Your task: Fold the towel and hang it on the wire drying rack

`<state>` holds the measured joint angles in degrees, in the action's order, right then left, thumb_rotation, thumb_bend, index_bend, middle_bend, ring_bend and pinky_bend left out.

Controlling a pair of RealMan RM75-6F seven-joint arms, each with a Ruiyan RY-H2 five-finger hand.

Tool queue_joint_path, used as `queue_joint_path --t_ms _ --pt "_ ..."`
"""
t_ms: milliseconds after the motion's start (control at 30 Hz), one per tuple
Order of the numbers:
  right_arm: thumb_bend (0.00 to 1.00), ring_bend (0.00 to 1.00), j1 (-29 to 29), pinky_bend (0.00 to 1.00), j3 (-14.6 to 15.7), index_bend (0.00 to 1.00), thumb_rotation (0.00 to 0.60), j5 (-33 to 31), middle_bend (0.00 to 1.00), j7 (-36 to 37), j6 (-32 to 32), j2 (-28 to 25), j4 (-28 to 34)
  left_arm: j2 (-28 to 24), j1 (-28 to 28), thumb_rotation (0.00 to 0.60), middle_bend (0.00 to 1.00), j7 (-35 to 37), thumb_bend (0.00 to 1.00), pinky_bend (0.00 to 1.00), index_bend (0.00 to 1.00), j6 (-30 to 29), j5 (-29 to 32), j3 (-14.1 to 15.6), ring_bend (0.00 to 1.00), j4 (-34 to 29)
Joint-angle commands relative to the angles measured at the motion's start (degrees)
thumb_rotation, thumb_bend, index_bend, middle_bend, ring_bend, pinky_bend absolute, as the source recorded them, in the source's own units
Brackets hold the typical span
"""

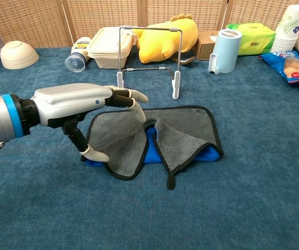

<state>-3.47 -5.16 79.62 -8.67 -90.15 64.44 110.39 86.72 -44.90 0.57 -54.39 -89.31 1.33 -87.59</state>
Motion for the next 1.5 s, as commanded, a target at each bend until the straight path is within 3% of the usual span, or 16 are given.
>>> queue_joint_path --t_ms 33,433,900,1500 --pt "0.35 0.00 -0.1 0.00 0.1 0.12 0.600 0.0 0.05 0.0 -0.2 -0.1 0.1 -0.3 0.6 0.600 0.07 0.7 0.25 0.00 0.24 -1.3 -1.8 0.9 0.00 0.8" --pt "0.35 0.00 -0.4 0.00 0.3 0.12 0.600 0.0 0.05 0.7 -0.4 -0.3 -0.2 1.5 2.6 0.600 0.07 -3.0 0.25 0.00 0.24 -4.2 -5.0 2.8 0.00 3.5" --pt "0.35 0.00 -1.2 0.00 0.6 0.12 0.600 0.1 0.05 1.8 -1.2 -0.6 -0.6 6.2 4.2 0.600 0.08 -7.3 0.25 0.00 0.25 -7.0 -6.9 2.6 0.00 9.0" --pt "0.35 0.00 -1.7 0.00 0.8 0.12 0.600 0.4 0.05 2.6 -1.8 -0.7 -1.0 10.2 4.8 0.600 0.10 -6.3 0.25 0.00 0.27 -9.9 -9.8 2.8 0.00 14.7"
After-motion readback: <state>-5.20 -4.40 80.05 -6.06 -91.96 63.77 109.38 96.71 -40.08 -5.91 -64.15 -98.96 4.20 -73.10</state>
